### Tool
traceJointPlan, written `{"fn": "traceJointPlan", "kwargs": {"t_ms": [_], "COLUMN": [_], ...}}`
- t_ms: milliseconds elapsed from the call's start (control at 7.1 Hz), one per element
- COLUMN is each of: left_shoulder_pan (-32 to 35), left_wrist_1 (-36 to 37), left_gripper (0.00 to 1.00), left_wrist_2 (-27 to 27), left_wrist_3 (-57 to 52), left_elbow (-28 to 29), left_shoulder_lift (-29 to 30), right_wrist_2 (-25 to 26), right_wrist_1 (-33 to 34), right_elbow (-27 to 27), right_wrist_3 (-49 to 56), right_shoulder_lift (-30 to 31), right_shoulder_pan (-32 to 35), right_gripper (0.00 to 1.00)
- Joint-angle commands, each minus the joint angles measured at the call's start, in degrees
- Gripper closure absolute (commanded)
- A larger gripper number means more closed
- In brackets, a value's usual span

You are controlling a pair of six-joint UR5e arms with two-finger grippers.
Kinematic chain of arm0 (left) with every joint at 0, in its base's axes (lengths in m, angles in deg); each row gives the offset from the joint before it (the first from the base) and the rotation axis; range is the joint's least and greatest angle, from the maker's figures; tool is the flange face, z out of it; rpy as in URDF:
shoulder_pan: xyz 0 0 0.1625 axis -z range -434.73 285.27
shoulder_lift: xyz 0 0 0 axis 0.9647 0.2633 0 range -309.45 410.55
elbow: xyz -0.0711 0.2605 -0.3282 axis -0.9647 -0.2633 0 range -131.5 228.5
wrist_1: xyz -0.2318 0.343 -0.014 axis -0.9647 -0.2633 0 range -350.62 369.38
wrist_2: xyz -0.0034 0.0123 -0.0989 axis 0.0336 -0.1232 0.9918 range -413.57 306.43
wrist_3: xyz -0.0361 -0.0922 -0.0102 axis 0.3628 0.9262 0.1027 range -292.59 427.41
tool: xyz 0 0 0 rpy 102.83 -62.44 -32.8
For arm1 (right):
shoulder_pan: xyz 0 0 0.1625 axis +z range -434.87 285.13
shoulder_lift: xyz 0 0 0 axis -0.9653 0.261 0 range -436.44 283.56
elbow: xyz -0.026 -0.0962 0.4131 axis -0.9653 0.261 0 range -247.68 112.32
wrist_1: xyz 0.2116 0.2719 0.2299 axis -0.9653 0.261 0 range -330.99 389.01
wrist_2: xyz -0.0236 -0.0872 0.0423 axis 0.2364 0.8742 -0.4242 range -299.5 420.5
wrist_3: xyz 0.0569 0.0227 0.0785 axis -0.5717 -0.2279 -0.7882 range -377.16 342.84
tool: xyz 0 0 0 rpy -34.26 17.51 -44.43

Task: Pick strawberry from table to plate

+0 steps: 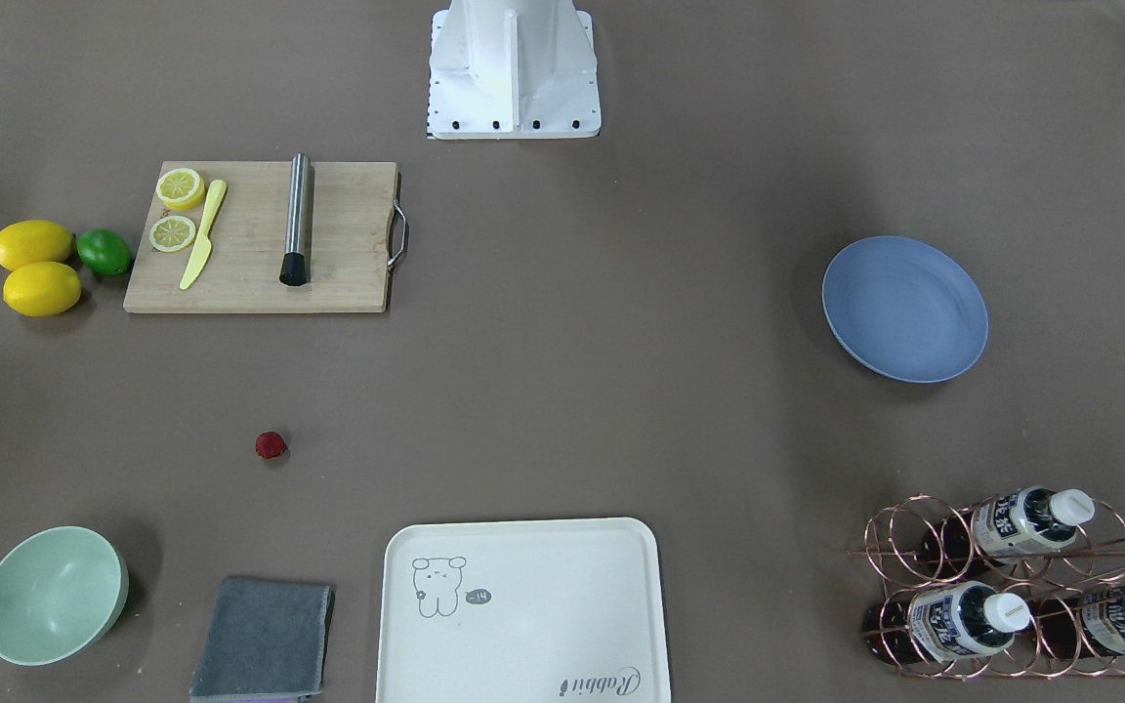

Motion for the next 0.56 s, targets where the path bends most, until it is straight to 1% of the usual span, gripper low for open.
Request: {"fn": "traceJointPlan", "kwargs": {"t_ms": [0, 423], "left_shoulder_pan": [-0.03, -0.03], "left_wrist_1": [0.00, 0.00], "left_gripper": [0.02, 0.02], "left_wrist_2": [0.00, 0.00], "left_wrist_3": [0.25, 0.26], "left_elbow": [0.17, 0.61], "left_shoulder_lift": [0.00, -0.09], "right_wrist_2": [0.07, -0.10], "right_wrist_1": [0.00, 0.00], "right_elbow": [0.01, 0.01], "right_wrist_3": [-0.03, 0.05], "right_shoulder_lift": [-0.07, -0.07], "right_shoulder_pan": [0.00, 0.00], "right_gripper": [0.00, 0.00]}}
